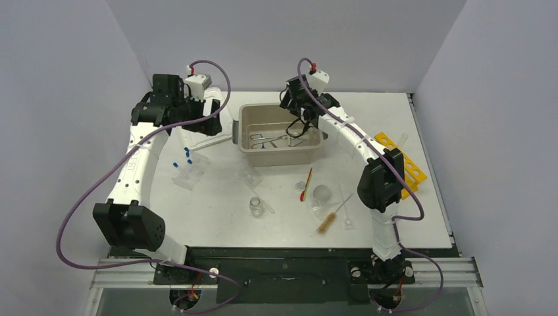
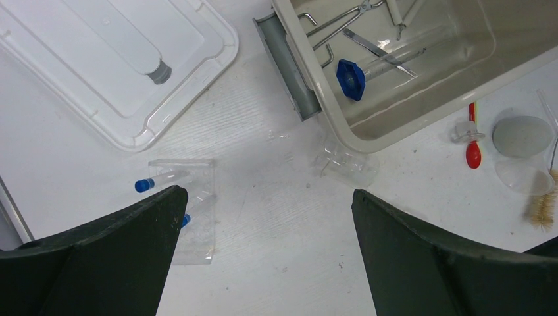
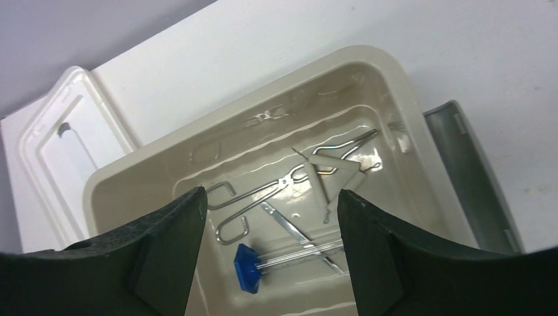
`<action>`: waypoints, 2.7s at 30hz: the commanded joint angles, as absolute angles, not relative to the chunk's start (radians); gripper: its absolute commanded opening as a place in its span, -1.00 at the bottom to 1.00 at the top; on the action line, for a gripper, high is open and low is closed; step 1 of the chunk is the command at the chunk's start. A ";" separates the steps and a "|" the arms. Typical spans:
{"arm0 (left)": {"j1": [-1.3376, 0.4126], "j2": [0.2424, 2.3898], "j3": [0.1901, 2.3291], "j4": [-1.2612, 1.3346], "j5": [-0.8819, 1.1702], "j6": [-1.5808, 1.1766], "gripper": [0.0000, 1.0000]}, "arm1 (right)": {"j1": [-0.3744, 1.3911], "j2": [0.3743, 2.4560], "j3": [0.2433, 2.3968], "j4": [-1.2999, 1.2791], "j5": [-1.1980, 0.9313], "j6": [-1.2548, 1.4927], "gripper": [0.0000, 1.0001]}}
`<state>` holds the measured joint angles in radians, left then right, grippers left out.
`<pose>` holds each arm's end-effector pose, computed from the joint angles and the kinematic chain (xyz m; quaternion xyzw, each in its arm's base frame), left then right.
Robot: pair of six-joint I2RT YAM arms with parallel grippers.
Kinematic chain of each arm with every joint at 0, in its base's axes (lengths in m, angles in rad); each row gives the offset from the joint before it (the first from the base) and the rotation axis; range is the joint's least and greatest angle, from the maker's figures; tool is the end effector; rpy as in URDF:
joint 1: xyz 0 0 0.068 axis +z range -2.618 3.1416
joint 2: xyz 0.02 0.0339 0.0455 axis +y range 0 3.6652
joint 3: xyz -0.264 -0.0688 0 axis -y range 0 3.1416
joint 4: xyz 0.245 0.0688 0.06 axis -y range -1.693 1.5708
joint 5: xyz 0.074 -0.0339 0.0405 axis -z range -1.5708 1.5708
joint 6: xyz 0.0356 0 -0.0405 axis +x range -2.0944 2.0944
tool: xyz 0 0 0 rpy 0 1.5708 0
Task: Organize the chemistry lab equipment
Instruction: Place the chemistry item in the storage box, then pick up the chemistry item at the center of the board.
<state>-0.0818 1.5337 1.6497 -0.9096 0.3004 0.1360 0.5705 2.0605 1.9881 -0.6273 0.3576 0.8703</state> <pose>0.3204 -0.0368 0.3883 0.1558 0.9034 -0.1283 0.3782 0.4065 0.2460 0.3195 0.2074 0.8710 0.1527 0.4184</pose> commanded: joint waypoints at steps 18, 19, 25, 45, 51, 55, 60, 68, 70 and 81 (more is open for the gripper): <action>-0.071 1.506 1.641 -0.924 0.322 0.157 0.93 | 0.871 1.627 1.469 -0.495 0.300 0.373 0.26; -0.071 1.506 1.635 -0.922 0.322 0.159 0.93 | 0.881 1.618 1.436 -0.483 0.292 0.372 0.27; -0.071 1.498 1.590 -0.917 0.326 0.161 0.93 | 0.986 1.598 1.332 -0.408 0.160 0.313 0.34; -0.071 1.483 1.581 -0.913 0.297 0.161 0.93 | 1.107 1.737 1.295 -0.386 -0.023 0.180 0.31; -0.070 1.480 1.577 -0.907 0.294 0.162 0.93 | 1.108 1.757 1.284 -0.372 -0.005 0.176 0.33; -0.071 1.480 1.577 -0.908 0.289 0.164 0.93 | 1.108 1.789 1.302 -0.365 -0.004 0.183 0.24; -0.071 1.479 1.578 -0.907 0.280 0.166 0.93 | 1.104 1.835 1.328 -0.370 -0.006 0.188 -0.01; -0.070 1.479 1.576 -0.905 0.276 0.169 0.93 | 1.104 1.832 1.331 -0.380 0.028 0.184 -0.40; -0.069 1.479 1.577 -0.905 0.276 0.169 0.93 | 1.105 1.829 1.336 -0.388 0.035 0.181 -0.43; -0.070 1.475 1.578 -0.908 0.271 0.172 0.93 | 1.085 1.721 1.410 -0.431 0.071 0.159 -1.00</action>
